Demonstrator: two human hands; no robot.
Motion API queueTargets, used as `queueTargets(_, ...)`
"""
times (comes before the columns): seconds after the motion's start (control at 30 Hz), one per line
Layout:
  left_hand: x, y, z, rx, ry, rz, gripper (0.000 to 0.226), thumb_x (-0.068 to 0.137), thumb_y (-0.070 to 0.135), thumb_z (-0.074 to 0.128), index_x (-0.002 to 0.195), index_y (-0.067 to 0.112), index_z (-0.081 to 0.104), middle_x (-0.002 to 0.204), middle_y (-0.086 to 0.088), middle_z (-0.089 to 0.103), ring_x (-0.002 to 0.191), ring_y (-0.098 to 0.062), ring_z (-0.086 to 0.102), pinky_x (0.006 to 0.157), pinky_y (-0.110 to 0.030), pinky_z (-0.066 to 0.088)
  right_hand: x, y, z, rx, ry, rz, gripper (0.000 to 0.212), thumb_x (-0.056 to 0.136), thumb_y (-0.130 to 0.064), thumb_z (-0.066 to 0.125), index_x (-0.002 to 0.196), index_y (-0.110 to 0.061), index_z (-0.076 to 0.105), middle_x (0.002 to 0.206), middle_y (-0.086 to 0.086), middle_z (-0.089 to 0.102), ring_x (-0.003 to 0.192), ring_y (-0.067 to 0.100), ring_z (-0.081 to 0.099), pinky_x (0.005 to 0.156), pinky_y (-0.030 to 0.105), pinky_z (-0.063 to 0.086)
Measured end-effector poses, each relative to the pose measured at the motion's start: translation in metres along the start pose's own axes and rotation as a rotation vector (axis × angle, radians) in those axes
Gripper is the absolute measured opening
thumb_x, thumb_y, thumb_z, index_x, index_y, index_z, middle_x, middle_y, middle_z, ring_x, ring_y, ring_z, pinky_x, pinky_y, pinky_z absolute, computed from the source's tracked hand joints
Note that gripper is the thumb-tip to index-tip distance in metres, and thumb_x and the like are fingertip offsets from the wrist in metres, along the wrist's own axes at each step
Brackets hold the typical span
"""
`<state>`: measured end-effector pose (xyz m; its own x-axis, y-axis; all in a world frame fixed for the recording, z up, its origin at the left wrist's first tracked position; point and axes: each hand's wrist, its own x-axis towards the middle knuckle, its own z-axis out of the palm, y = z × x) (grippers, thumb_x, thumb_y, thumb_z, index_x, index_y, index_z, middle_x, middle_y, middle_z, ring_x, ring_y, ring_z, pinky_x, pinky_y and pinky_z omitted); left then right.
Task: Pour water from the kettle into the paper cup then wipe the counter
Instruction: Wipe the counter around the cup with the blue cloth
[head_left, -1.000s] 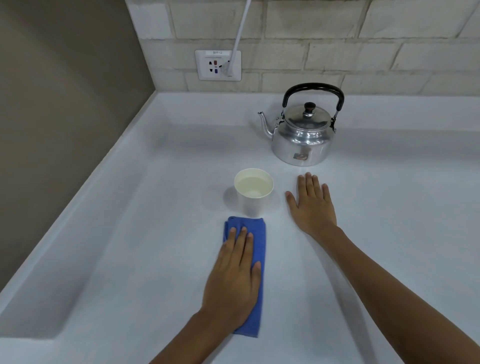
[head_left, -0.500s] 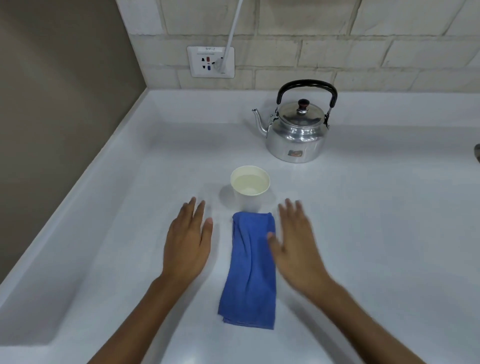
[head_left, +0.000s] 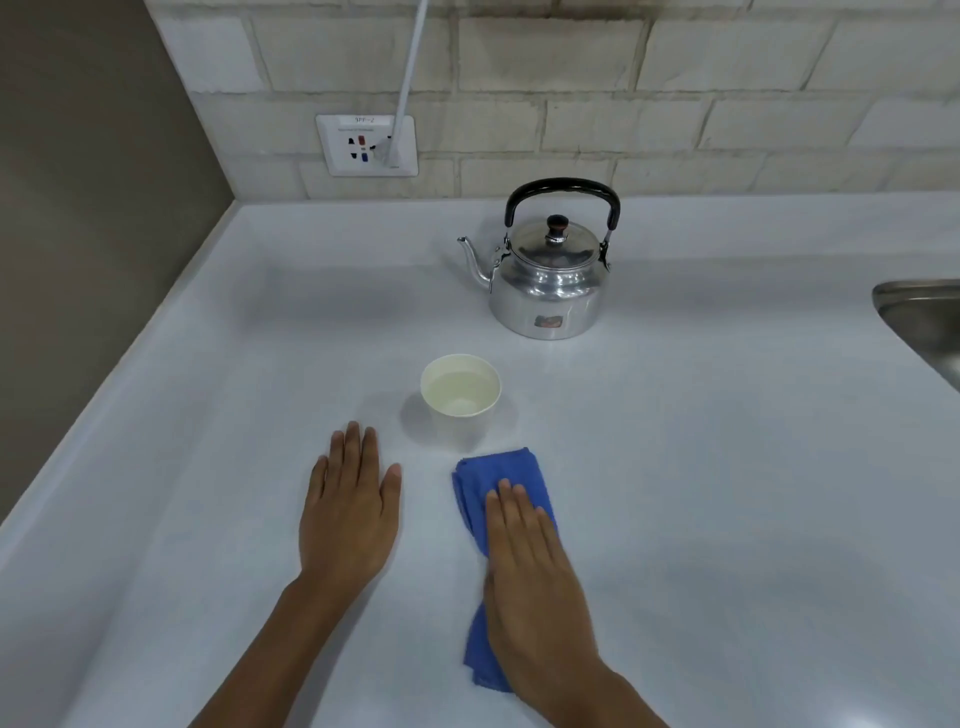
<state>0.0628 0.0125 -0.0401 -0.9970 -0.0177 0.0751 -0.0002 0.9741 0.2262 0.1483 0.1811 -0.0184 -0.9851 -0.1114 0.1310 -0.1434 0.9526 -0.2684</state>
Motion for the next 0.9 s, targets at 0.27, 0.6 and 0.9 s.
queueTargets(0.27, -0.002, 0.004, -0.001, 0.022, 0.039, 0.027, 0.097, 0.071, 0.055, -0.033, 0.143, 0.006, 0.011, 0.154, -0.013, 0.013, 0.143, -0.025, 0.010, 0.116, -0.037, 0.009, 0.051, 0.107, -0.017, 0.029, 0.087, 0.179, 0.052, 0.089, 0.004, 0.032, 0.139, 0.006, 0.017, 0.150, 0.024, 0.019, 0.139, 0.036, 0.018, 0.118, 0.039, 0.008)
queueTargets(0.6, -0.002, 0.002, 0.001, 0.011, 0.039, 0.019, 0.091, 0.076, 0.055, -0.024, 0.143, 0.006, 0.012, 0.154, -0.013, 0.014, 0.143, -0.025, 0.011, 0.116, -0.038, 0.010, 0.060, 0.087, 0.005, 0.058, 0.047, -0.091, 0.063, 0.093, -0.005, 0.030, 0.139, -0.011, -0.012, 0.154, 0.008, -0.008, 0.141, 0.017, -0.011, 0.111, 0.019, -0.018)
queueTargets(0.9, -0.001, 0.004, 0.001, 0.002, 0.054, 0.018, 0.093, 0.073, 0.055, -0.029, 0.143, 0.007, 0.009, 0.154, -0.013, 0.011, 0.143, -0.025, 0.008, 0.116, -0.036, 0.007, 0.113, 0.171, -0.029, 0.085, 0.072, 0.232, 0.050, 0.092, -0.005, 0.030, 0.138, 0.008, 0.018, 0.149, 0.026, 0.022, 0.139, 0.037, 0.018, 0.116, 0.044, 0.014)
